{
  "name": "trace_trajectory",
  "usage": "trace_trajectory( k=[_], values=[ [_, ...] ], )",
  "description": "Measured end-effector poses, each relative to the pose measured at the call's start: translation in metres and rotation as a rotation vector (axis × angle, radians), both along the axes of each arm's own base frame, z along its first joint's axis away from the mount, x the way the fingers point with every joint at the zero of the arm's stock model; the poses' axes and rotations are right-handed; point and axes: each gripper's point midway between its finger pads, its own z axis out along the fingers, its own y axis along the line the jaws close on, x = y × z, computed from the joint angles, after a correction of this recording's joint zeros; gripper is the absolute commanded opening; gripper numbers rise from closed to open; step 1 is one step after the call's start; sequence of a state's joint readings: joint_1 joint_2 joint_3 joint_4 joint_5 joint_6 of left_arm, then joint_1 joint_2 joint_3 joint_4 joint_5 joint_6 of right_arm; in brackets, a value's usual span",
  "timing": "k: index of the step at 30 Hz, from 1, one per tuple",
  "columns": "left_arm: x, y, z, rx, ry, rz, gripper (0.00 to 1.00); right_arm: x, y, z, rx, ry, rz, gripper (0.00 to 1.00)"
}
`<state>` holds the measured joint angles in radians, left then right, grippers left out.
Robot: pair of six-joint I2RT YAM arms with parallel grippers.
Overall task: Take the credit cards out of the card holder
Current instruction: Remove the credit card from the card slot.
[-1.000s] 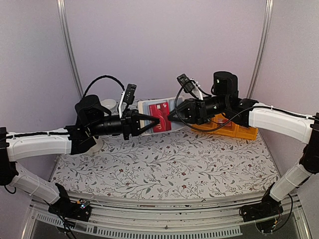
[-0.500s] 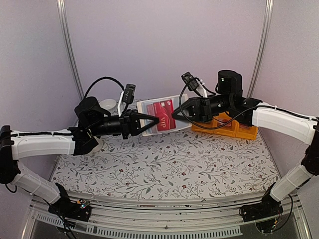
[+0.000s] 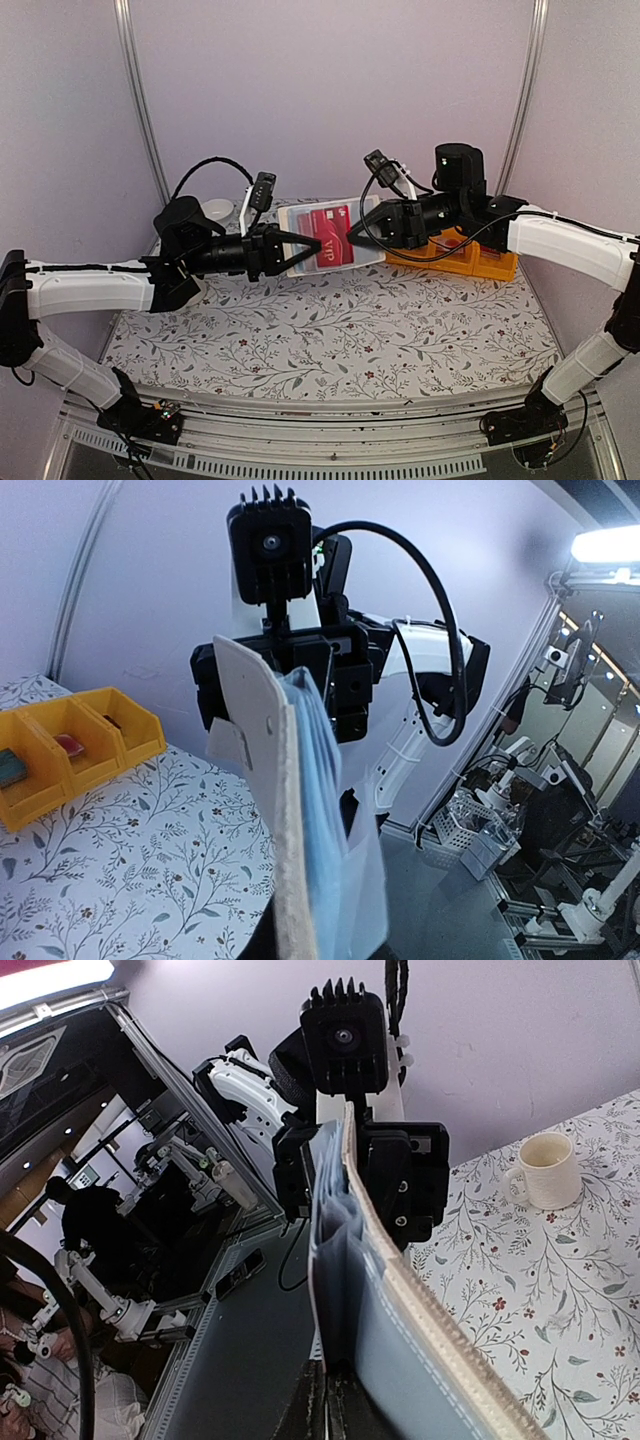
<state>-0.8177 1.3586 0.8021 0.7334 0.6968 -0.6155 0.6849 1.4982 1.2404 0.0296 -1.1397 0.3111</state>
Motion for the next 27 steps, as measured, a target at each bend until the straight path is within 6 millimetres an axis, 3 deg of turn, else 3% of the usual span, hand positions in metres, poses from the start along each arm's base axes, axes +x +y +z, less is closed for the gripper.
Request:
trace_trajectory(
  k=[5, 8, 11, 17, 23, 27],
  values=[
    [-0.001, 0.000, 0.000, -0.002, -0.003, -0.003, 0.13, 0.002, -0.002, 0.000, -0.005, -0.001, -0.004, 0.05],
    [-0.001, 0.000, 0.000, -0.002, -0.003, -0.003, 0.08, 0.003, -0.003, 0.000, -0.005, -0.002, -0.009, 0.06],
    [-0.001, 0.000, 0.001, -0.004, -0.001, -0.003, 0.02, 0.003, -0.004, 0.002, -0.003, -0.004, -0.010, 0.12],
    [-0.002, 0.000, 0.003, -0.012, -0.006, -0.008, 0.00, 0.004, -0.004, 0.008, 0.016, 0.005, -0.010, 0.24],
    [-0.002, 0.000, 0.003, -0.012, -0.006, -0.008, 0.00, 0.003, -0.004, 0.014, 0.036, 0.003, -0.003, 0.21],
    [-0.002, 0.001, 0.004, -0.017, -0.010, -0.008, 0.00, 0.002, -0.002, 0.015, 0.043, -0.003, 0.002, 0.07]
  ],
)
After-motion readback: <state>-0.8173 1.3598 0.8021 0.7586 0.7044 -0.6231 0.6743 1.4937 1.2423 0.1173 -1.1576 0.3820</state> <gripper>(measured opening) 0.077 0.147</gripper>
